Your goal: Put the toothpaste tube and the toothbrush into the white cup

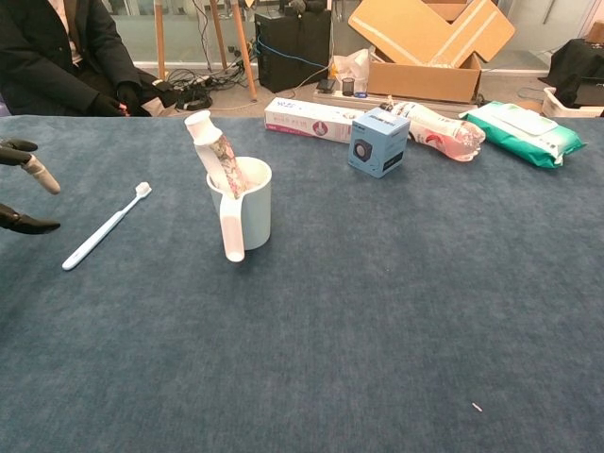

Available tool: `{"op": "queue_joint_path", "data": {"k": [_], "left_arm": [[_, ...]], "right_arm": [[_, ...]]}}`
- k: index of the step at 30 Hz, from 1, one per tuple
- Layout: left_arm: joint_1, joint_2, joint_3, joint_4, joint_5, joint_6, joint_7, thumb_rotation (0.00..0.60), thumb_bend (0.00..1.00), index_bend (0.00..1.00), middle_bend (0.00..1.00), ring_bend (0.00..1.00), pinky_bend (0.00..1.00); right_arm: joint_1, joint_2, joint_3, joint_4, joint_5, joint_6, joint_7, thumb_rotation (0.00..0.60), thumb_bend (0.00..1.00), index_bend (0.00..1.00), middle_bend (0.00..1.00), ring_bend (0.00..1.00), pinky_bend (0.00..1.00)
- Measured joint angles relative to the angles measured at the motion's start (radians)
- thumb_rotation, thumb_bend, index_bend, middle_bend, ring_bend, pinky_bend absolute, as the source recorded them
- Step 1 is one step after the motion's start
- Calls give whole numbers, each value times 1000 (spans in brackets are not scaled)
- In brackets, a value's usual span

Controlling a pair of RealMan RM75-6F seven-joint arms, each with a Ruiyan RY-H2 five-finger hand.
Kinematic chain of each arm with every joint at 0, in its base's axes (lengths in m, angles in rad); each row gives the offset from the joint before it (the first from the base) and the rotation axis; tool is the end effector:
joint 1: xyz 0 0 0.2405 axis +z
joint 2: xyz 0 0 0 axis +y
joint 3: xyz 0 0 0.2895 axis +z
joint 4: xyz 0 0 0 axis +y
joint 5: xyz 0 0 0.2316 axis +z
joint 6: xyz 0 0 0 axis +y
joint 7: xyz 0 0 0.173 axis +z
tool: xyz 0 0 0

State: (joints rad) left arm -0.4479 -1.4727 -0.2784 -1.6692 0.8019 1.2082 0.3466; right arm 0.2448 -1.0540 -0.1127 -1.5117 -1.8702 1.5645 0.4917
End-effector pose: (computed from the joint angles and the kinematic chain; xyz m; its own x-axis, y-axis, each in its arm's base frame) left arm -0.2727 0.3473 0.0192 0.1132 0.1862 0.9760 0.9645 0.2155 -0.1529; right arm -0.3004 -0.2171 0.1457 0.1490 -0.2159 0.9650 -0.8977 -0.4388 0.0404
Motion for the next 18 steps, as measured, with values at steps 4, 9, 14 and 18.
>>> {"op": "queue_joint_path", "data": {"k": [4, 9, 14, 18], "left_arm": [[-31, -43, -16, 44, -44, -1, 26, 600, 128, 339, 0, 0, 0], [-53, -79, -28, 90, -75, -3, 36, 600, 118, 264, 0, 0, 0], [-69, -110, -31, 131, -102, -13, 44, 600, 80, 120, 0, 0, 0], [-74, -135, -23, 159, -112, -25, 43, 600, 69, 54, 0, 0, 0]], "right_arm": [[0, 2, 0, 2, 0, 3, 7, 600, 12, 24, 146, 85, 403], [0, 2, 0, 3, -1, 5, 8, 600, 12, 24, 146, 85, 403], [1, 1, 0, 3, -1, 2, 6, 600, 12, 24, 146, 85, 403], [1, 1, 0, 2, 0, 0, 3, 600, 12, 24, 146, 85, 403]]}}
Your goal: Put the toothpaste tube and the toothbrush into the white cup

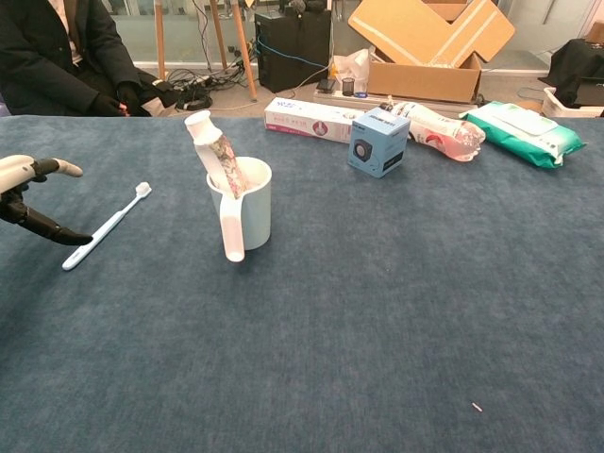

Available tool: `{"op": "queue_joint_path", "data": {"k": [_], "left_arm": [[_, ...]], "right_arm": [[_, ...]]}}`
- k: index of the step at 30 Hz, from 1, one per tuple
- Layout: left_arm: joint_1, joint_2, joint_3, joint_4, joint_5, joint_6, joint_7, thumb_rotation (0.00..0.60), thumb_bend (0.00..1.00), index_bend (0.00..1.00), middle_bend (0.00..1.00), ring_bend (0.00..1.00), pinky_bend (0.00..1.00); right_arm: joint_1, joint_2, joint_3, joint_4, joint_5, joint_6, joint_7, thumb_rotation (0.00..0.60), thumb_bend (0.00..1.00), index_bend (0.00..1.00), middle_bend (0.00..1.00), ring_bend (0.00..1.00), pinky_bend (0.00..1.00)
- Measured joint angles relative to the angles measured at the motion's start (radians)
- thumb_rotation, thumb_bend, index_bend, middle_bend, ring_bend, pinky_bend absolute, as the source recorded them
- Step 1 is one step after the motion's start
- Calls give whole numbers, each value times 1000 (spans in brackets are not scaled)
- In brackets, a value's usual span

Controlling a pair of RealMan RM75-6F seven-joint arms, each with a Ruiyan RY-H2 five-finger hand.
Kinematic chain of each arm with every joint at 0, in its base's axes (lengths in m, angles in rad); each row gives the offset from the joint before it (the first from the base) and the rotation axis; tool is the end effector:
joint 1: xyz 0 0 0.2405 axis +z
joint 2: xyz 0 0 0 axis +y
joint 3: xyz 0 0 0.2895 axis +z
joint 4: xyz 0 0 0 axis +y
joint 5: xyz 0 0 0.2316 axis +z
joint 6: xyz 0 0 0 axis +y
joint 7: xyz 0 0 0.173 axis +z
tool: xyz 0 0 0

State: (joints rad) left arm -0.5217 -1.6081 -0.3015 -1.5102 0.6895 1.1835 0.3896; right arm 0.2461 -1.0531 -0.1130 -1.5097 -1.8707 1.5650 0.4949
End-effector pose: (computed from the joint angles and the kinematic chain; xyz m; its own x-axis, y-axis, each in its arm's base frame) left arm -0.2741 0.3687 -0.0210 0.1078 0.2122 0.9713 0.9468 0.2761 -0.1654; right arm -0.3006 -0.2175 0.1462 0.1491 -0.2166 0.9648 -0.8972 -0.4399 0.0399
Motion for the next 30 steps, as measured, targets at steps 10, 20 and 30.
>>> {"op": "queue_joint_path", "data": {"k": [10, 20, 30], "left_arm": [[-8, -37, 16, 46, -7, -16, 2, 600, 50, 32, 0, 0, 0], [-11, -54, 20, 91, -21, -23, 16, 600, 50, 32, 0, 0, 0], [-12, -64, 16, 135, -36, -36, 21, 600, 50, 32, 0, 0, 0]], "right_arm": [[-2, 2, 0, 1, -1, 6, 3, 600, 12, 24, 146, 85, 403], [-2, 2, 0, 1, -2, 7, 2, 600, 12, 24, 146, 85, 403], [-3, 2, 0, 1, -2, 10, 4, 600, 12, 23, 146, 85, 403]]}}
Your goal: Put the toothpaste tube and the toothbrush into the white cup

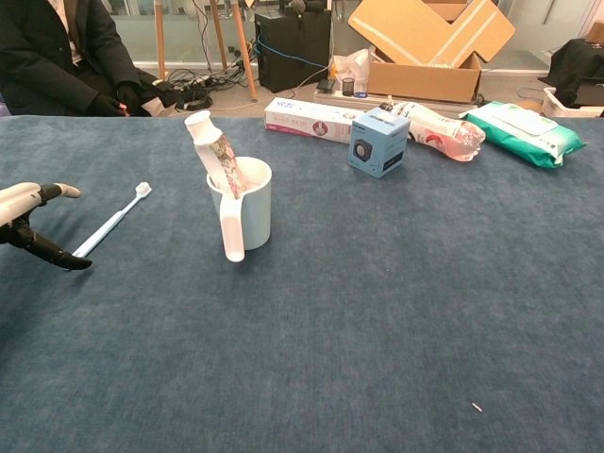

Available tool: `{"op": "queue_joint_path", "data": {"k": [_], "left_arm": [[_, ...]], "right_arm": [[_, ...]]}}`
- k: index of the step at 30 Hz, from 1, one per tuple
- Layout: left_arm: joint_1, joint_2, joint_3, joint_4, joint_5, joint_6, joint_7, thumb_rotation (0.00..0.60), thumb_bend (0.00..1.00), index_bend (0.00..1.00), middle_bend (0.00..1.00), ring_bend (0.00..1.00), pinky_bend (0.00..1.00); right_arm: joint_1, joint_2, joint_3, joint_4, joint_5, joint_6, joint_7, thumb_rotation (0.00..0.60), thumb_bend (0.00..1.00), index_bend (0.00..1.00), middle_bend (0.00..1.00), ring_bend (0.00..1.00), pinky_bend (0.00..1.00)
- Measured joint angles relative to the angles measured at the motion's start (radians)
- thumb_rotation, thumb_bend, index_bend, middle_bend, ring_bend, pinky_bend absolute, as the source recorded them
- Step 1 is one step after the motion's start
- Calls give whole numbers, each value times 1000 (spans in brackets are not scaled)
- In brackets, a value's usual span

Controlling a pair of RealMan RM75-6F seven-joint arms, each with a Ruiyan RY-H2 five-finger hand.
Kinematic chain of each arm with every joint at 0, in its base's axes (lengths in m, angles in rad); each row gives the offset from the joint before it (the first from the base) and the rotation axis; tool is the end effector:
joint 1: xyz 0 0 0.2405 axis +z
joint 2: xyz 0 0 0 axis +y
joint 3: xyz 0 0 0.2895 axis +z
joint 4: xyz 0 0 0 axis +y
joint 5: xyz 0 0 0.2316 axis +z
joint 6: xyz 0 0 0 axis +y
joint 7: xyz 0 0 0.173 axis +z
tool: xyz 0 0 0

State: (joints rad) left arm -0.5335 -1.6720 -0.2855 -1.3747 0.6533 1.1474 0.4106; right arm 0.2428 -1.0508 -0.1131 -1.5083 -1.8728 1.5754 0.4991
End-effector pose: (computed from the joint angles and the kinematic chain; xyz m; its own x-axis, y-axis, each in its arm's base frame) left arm -0.2975 0.3717 -0.0404 0.1567 0.2441 0.9570 0.9194 0.3178 -0.2316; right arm -0.3005 -0.2164 0.1484 0.1447 -0.2111 0.9667 -0.8962 -0.4420 0.0377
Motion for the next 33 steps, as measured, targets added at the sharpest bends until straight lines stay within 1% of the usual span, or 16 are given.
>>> {"op": "queue_joint_path", "data": {"k": [17, 29, 33], "left_arm": [[8, 15, -25, 107, -33, -22, 3, 600, 50, 32, 0, 0, 0], [-26, 11, -79, 230, -70, -42, 27, 600, 50, 32, 0, 0, 0], [-25, 16, -85, 209, -67, -47, 19, 600, 50, 32, 0, 0, 0]], "right_arm": [[0, 0, 0, -2, 1, -2, -2, 600, 12, 24, 146, 85, 403], [1, 1, 0, -2, 2, -4, -1, 600, 12, 24, 146, 85, 403], [2, 1, 1, -1, 3, -5, 3, 600, 12, 24, 146, 85, 403]]}}
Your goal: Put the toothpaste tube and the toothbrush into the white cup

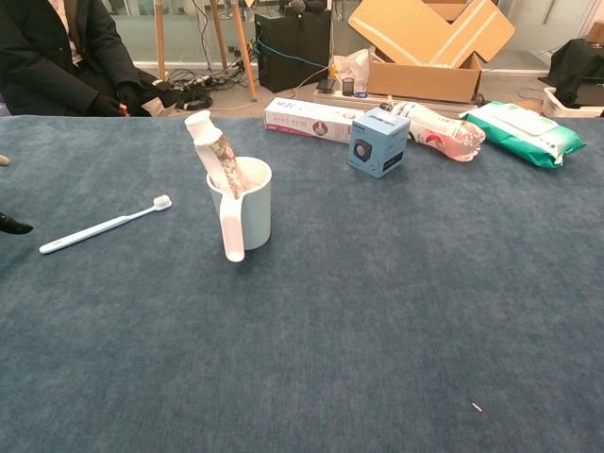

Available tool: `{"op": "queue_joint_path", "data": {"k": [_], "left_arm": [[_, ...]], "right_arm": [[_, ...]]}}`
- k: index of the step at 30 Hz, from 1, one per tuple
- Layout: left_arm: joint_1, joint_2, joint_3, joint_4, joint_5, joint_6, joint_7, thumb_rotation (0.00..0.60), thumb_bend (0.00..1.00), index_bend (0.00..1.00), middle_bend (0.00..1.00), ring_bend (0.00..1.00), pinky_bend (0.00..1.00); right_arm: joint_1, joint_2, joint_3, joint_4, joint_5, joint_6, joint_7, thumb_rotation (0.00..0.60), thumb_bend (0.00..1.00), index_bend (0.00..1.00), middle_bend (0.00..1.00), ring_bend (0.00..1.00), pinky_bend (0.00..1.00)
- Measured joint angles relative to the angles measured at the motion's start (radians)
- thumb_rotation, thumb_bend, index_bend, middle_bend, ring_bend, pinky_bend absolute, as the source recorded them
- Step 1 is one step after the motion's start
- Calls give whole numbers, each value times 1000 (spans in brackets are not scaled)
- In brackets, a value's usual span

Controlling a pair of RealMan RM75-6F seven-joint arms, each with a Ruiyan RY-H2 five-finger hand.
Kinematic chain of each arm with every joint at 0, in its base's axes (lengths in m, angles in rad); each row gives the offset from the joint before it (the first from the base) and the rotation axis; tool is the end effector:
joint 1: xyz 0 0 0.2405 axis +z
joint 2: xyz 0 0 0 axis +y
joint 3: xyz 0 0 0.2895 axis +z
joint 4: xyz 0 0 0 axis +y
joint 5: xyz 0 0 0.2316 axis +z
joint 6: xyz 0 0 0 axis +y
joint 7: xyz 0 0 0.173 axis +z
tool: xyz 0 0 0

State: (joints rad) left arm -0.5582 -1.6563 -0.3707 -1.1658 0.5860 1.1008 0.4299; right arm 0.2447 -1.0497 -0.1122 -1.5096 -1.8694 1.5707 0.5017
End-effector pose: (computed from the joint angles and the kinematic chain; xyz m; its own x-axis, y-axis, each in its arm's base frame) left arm -0.3471 0.4105 0.0085 0.2465 0.1408 0.9589 0.8502 0.4436 -0.2837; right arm -0.3007 -0.2174 0.1484 0.1436 -0.2134 0.9664 -0.8978 -0.4388 0.0365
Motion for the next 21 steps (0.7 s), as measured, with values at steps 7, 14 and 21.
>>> {"op": "queue_joint_path", "data": {"k": [7, 14, 21], "left_arm": [[21, 17, 35, -129, 50, 6, -19, 600, 50, 32, 0, 0, 0], [27, 1, 49, -129, 73, 7, -43, 600, 50, 32, 0, 0, 0], [22, -13, 52, -95, 59, -6, -33, 600, 50, 32, 0, 0, 0]], "right_arm": [[-1, 0, -1, -1, -2, 1, -2, 600, 11, 24, 146, 85, 403], [-3, 4, 1, 3, -1, 12, 10, 600, 11, 24, 146, 85, 403], [-5, 4, 0, 3, -3, 15, 9, 600, 11, 24, 146, 85, 403]]}}
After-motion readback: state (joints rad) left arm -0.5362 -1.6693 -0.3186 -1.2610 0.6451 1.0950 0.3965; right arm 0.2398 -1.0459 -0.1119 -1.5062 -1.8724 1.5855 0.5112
